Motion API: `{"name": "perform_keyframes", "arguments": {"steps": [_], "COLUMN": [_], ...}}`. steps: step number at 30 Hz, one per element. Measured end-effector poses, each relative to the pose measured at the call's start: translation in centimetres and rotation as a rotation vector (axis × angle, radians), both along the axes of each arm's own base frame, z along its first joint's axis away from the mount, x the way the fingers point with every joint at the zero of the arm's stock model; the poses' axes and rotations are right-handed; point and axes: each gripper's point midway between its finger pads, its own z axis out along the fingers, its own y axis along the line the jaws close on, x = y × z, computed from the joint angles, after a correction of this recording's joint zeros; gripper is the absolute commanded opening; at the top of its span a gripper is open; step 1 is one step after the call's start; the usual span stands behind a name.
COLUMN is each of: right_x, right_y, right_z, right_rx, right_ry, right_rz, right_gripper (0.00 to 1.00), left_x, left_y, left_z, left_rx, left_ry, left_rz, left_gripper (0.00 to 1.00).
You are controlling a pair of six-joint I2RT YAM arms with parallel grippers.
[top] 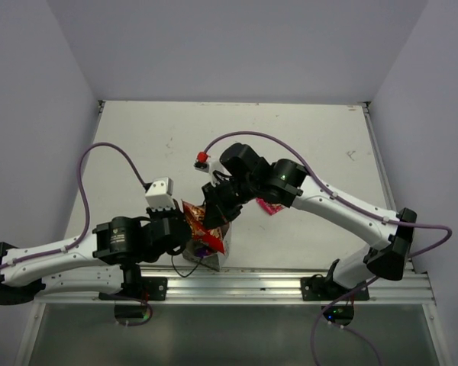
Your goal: Place the snacks into the paper bag
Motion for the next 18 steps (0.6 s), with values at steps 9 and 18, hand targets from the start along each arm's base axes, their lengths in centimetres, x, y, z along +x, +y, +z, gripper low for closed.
{"name": "perform_keyframes", "arguments": {"steps": [9,18], "right_x": [1.8,4.1], "right_y": [1.7,3.3], "right_z": [-0.9,-1.8], "right_rx": [-0.095,-0.149], "right_ry": [-0.002,-0.038], "right_rz": [-0.035,-0.088], "right_gripper": [0.0,0.0], "left_x": [0.1,0.0], "left_y": [0.9,1.6], "left_z": [-0.4,-0.4], "left_rx": [0.037,0.039], "left_ry": [-0.004,-0.002], "left_rz": [0.009,0.02], "left_gripper": [0.0,0.0]}}
